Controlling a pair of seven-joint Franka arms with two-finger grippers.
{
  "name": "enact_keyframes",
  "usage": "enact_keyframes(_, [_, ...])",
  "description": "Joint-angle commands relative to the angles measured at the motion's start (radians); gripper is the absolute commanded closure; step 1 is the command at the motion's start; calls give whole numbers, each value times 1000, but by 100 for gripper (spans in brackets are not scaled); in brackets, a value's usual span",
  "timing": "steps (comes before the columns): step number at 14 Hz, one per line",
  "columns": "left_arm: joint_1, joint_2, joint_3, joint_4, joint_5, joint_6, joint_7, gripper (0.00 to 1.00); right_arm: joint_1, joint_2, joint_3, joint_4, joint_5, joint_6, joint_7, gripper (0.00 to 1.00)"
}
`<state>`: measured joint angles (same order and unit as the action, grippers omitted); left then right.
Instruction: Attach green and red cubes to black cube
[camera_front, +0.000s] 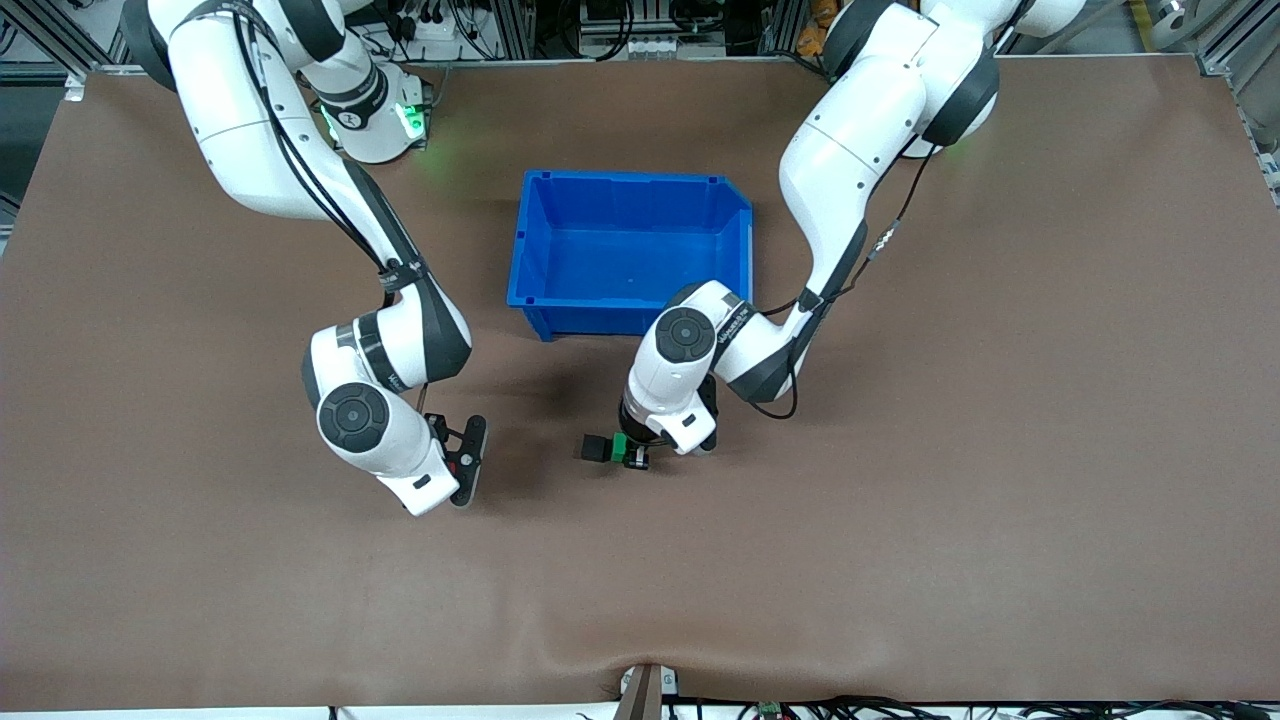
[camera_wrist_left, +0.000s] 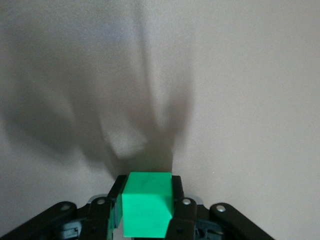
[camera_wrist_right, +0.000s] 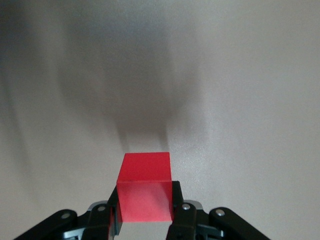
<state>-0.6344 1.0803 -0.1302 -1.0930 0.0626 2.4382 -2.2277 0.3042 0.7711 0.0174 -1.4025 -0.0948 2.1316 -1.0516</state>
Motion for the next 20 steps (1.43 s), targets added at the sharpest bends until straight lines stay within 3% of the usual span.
enact_keyframes(1, [-25,70,14,79,-15,21,-4,100,-8,16,9,30,-11,-13,5,100])
enact_keyframes(12, [-28,79,12,88,-17,45,-9,100,6,16,9,30,7,-13,27,100])
enact_keyframes(14, [-25,69,11,88,-26,10,-10,100,24,16,7,30,73,-13,45,100])
enact_keyframes(20, [-18,35,14,84,-90,-68,-36,100,102,17,7,30,72,-9,179,100])
